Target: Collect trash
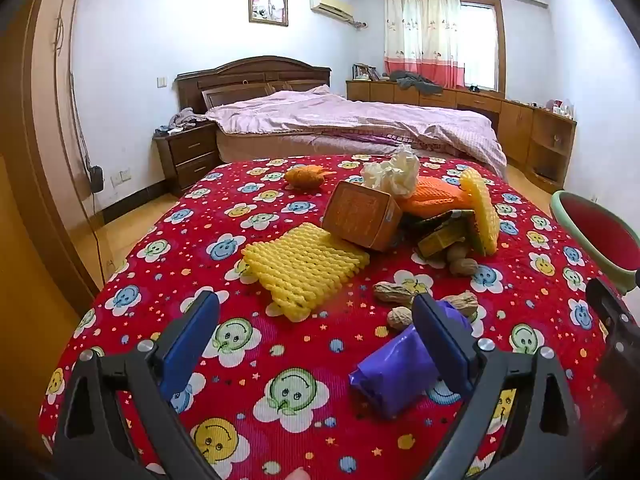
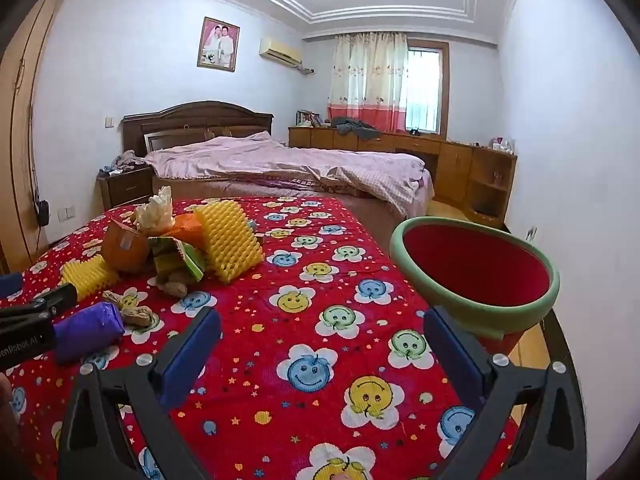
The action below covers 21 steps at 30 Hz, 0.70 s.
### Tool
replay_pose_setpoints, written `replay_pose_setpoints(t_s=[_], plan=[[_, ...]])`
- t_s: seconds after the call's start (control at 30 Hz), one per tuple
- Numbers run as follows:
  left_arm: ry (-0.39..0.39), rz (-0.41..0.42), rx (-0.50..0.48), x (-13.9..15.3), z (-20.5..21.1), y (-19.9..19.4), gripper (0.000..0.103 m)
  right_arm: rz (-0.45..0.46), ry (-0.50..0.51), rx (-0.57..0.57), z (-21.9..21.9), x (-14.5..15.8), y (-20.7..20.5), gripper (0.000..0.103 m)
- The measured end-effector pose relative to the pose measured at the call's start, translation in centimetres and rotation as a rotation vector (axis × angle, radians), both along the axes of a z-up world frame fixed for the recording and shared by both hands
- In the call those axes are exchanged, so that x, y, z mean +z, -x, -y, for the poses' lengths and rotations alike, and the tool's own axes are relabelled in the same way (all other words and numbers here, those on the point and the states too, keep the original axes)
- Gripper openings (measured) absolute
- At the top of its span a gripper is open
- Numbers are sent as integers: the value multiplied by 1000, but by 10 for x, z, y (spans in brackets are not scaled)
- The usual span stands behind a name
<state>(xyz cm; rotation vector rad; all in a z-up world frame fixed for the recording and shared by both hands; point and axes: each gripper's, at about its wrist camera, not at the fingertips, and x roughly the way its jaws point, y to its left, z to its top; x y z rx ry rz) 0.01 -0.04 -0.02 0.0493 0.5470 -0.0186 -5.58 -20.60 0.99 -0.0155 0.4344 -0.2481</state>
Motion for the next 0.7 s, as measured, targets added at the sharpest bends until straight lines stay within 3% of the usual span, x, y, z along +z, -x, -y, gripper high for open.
replay_pose_setpoints(t_s=[0.7], plan=[[18,-13,2,0,0,-2,96,2,-14,-4,0,1,0,103]])
